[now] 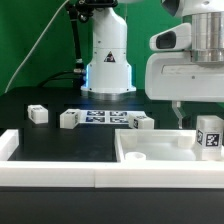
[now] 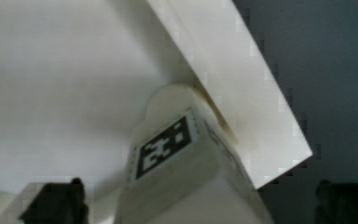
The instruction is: Assemble one leg
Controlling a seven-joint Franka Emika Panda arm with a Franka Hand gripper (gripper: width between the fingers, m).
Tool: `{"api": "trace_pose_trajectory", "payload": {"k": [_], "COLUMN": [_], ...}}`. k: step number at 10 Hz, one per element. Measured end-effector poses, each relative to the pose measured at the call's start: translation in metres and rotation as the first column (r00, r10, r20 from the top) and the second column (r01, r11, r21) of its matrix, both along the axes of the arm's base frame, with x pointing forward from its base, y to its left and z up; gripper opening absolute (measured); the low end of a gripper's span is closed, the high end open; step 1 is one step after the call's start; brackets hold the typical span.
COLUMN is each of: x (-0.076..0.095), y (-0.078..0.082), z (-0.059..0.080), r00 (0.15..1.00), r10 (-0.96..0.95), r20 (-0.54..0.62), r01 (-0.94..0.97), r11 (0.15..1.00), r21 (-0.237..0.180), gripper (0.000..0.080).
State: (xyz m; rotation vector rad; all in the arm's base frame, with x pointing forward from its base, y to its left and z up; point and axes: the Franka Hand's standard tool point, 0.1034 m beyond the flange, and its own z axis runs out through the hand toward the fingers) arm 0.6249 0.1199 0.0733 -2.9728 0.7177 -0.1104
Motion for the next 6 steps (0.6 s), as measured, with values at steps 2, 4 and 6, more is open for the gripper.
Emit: {"api": "trace_pose_trajectory", "payload": {"k": [2, 4, 6], "x": [0.0001, 0.0, 0.0003], "y": [-0.0032, -0.0025, -0.0042], "z": [-0.0004, -0.0007, -0.0007], "r00": [0.986, 0.939, 0.893], "r10": [0.169, 0.343, 0.451], "r20": [0.007, 0.012, 0.011], "r01": [-0.169, -0.342, -0.449], "r11": [0.985, 0.938, 0.891], "r21": [-0.018, -0.053, -0.068], "gripper": [0.0649, 0.0649, 0.0645]}}
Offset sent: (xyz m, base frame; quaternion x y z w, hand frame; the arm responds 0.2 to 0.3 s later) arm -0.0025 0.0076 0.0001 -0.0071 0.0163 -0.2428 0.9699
